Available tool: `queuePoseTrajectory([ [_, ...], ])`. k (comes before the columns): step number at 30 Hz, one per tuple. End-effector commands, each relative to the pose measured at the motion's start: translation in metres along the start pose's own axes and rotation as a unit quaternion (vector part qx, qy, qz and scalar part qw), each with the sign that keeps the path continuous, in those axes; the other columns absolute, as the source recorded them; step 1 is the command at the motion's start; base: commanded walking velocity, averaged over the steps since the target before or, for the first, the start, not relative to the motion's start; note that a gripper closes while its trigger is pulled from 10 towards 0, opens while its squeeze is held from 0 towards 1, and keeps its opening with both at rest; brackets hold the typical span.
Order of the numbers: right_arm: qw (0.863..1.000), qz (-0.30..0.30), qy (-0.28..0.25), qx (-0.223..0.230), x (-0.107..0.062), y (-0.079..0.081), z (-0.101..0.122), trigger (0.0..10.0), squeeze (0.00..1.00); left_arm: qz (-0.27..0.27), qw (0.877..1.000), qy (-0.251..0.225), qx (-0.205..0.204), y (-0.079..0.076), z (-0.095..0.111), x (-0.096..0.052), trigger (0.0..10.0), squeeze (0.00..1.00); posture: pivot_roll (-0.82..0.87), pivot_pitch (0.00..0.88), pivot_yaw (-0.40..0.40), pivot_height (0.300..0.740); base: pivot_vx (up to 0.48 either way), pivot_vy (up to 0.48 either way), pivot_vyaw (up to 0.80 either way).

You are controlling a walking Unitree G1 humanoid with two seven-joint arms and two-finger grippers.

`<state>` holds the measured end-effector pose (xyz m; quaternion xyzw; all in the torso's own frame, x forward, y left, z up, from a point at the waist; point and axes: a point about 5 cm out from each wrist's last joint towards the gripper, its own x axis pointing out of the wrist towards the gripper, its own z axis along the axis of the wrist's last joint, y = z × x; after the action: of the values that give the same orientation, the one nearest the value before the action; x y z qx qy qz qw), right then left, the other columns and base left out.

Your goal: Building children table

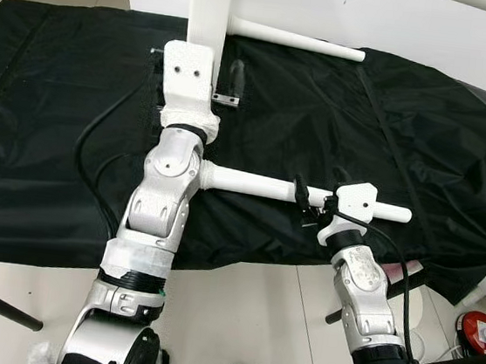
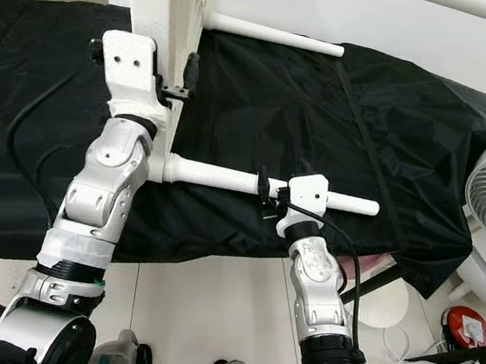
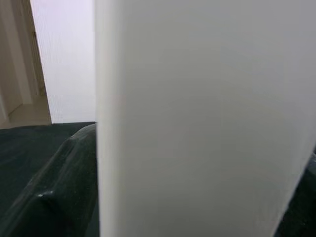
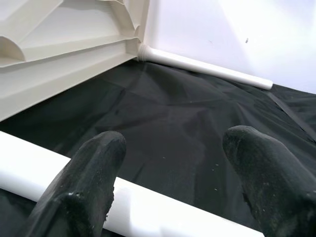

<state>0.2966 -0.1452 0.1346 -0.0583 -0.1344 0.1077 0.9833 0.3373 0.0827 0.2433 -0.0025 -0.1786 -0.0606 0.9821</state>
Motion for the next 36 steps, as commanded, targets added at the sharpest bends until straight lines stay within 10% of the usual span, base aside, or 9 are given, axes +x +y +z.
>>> queuePoseTrajectory([
  [1,1.0,-0.007,-0.001,-0.004,0.0,-0.003,-0.001,10.0,0.0,-0.011,1.0,-0.008,0.012,-0.002,0.002,0.006,10.0,0.0,0.05,0.036,-0.069,0.74,0.0,0.0,0.0],
  [29,1.0,-0.01,0.004,-0.01,-0.002,-0.003,-0.004,10.0,0.0,0.013,0.988,0.069,0.135,0.022,-0.028,0.016,10.0,0.0,0.03,0.003,-0.051,0.74,0.0,0.0,0.0],
  [30,1.0,-0.01,0.004,-0.01,-0.002,-0.002,-0.004,10.0,0.0,0.017,0.989,0.071,0.128,0.025,-0.028,0.017,8.8,0.0,0.03,0.003,-0.051,0.74,0.0,0.0,0.0],
  [31,1.0,-0.009,0.005,-0.01,-0.003,-0.002,-0.004,10.0,0.0,0.022,0.99,0.073,0.122,0.027,-0.027,0.017,3.6,0.0,0.03,0.0,-0.051,0.74,0.0,0.0,0.0],
  [33,1.0,-0.008,0.005,-0.01,-0.003,-0.002,-0.004,10.0,0.0,0.026,0.99,0.074,0.118,0.028,-0.027,0.017,3.6,0.0,0.03,0.0,-0.051,0.74,0.0,0.0,0.0],
  [34,1.0,-0.008,0.005,-0.01,-0.003,-0.001,-0.004,10.0,0.0,0.027,0.99,0.074,0.115,0.029,-0.026,0.017,0.0,0.0,0.03,0.0,-0.051,0.74,0.0,0.0,0.0],
  [36,1.0,-0.007,0.006,-0.01,-0.003,-0.001,-0.005,10.0,0.0,0.03,0.99,0.072,0.114,0.03,-0.026,0.017,0.0,0.0,0.03,0.0,-0.052,0.74,0.0,0.0,0.0],
])
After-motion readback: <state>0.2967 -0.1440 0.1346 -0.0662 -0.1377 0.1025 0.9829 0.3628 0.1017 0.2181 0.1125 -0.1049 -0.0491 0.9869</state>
